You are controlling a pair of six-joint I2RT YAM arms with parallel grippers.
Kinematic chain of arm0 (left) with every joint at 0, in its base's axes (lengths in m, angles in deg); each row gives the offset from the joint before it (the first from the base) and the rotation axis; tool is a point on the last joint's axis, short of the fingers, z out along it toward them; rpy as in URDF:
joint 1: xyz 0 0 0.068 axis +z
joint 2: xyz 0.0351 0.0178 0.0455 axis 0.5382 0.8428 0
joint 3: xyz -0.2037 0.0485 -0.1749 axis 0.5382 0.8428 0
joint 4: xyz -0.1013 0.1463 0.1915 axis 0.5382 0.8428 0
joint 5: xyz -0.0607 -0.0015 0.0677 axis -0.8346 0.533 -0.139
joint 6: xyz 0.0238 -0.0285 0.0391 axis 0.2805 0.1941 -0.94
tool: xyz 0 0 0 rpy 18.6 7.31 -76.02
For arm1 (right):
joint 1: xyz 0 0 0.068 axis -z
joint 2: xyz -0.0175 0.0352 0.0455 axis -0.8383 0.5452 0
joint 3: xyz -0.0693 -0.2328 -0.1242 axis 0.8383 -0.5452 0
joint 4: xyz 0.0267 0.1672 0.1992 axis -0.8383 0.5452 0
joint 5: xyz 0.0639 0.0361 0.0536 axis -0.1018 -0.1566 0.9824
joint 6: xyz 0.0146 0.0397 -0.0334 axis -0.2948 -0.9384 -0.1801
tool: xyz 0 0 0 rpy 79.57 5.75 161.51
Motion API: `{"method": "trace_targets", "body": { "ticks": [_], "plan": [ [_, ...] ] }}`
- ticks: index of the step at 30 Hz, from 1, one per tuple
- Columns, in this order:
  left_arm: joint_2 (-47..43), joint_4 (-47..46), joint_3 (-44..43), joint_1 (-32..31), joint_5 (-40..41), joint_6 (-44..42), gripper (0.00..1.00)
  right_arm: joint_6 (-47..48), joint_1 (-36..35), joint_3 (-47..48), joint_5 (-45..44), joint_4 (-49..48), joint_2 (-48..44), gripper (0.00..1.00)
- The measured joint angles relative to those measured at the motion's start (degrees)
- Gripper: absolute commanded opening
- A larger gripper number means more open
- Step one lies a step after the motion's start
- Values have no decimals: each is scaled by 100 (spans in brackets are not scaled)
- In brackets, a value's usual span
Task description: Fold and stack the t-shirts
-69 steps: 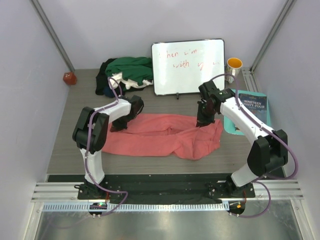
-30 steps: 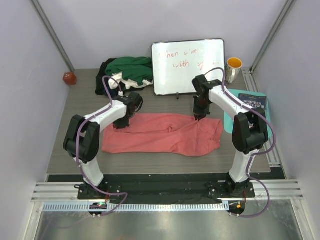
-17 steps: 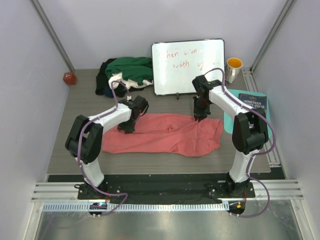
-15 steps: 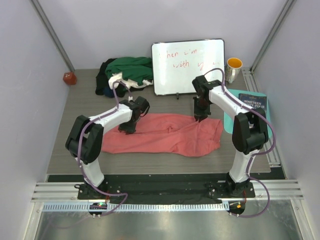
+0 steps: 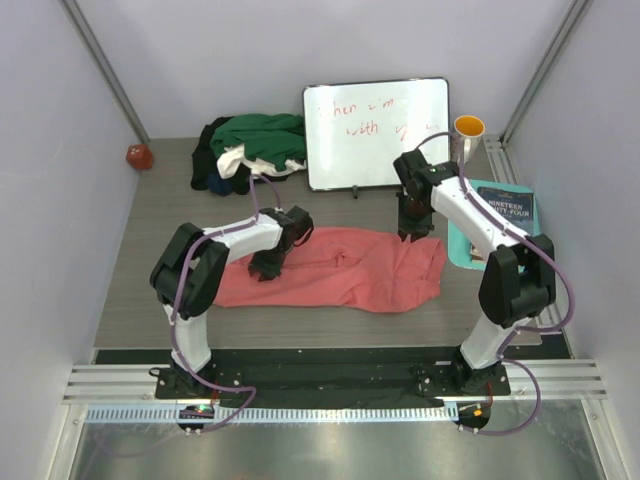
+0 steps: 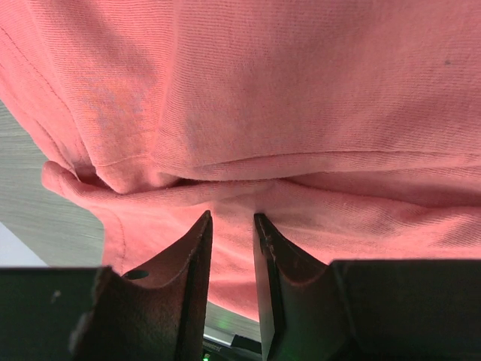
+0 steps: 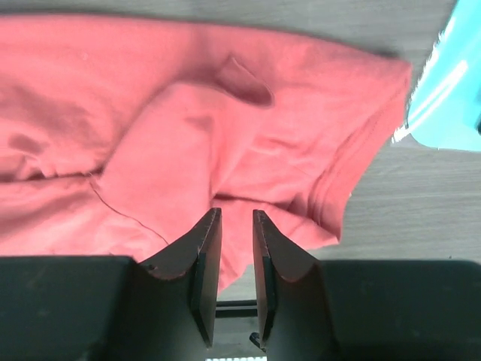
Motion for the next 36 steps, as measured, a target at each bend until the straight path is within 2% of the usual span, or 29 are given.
{"method": "trace_targets", "body": {
  "ticks": [5, 13, 25, 34, 35, 36],
  "plan": [
    [79, 70, -59, -48, 61, -15, 33, -22, -48, -824, 70, 42, -651, 30],
    [103, 131, -98, -76, 114, -17, 34, -22, -297, -1683, 374, 55, -706, 31],
    [105, 136, -101, -85, 125, -17, 34, 28, -356, -1930, 424, -240, -232, 34],
    [105, 131, -101, -96, 92, -15, 29, 83, -420, -1956, 435, -435, 267, 34],
    [105, 129, -101, -101, 87, -15, 26, 94, -424, -1967, 450, -463, 313, 31],
    [107, 131, -101, -101, 87, -15, 24, 98, -431, -1974, 459, -483, 341, 25]
  ]
}}
